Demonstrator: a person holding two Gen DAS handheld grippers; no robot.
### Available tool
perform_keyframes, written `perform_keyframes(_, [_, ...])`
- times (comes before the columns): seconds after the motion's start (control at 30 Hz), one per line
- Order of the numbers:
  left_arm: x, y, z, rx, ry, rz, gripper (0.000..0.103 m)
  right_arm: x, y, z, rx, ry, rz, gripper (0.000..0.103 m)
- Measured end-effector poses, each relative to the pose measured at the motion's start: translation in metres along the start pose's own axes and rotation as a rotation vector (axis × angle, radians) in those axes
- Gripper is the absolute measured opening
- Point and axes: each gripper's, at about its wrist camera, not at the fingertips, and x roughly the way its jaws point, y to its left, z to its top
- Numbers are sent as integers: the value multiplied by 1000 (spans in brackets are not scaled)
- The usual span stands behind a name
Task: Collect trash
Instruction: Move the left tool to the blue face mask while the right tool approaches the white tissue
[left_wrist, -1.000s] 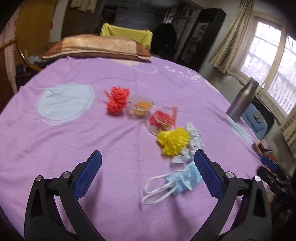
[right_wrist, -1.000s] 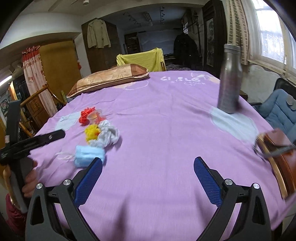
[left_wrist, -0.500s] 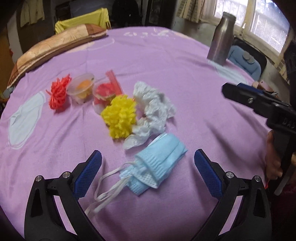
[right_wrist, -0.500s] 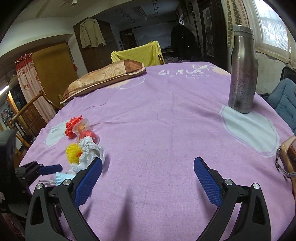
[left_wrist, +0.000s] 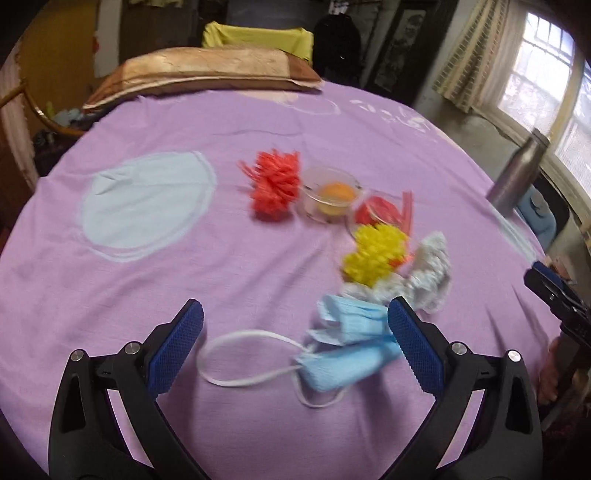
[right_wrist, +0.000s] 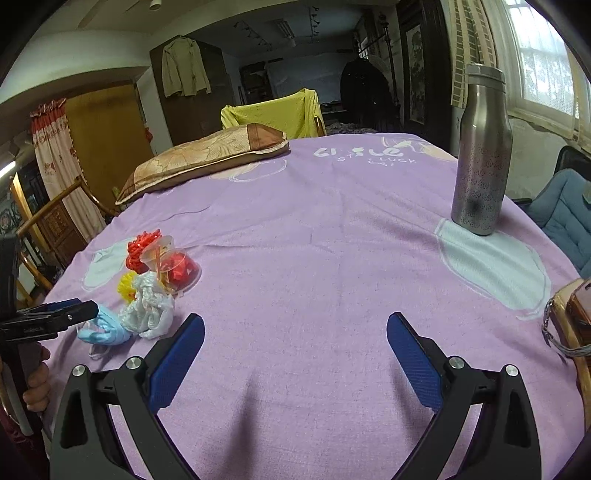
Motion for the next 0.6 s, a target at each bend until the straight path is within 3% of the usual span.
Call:
perform_keyframes(0.13, [1,-31,2,125,-32,27,96,2,6,0,-34,10,-18,97])
perform_keyframes(0.23, [20,-49,1,232,37,74,96,5,6,1,-37,31,-17,97])
perform_keyframes(0.3, [28,-52,0,276,80,63,96,7,4,1,-28,47,-10,97])
perform_keyframes(0.4, [28,-47,0,316,65,117,97,9,1,0,-10,56,5,97])
perform_keyframes(0.47, [26,-33,3,315,23,241,97,10,0,0,-2,58,11,97])
perform_keyframes(0.5, [26,-25,4,296,19,267,97,10,0,0,-1,60,14,97])
perform_keyframes(0.53, [25,-14,6,257,22,281,97,11,0,0,-2,62,16,97])
perform_keyframes(0.6, [24,7,11,159,42,206,97,10,2,-1,-10,56,14,97])
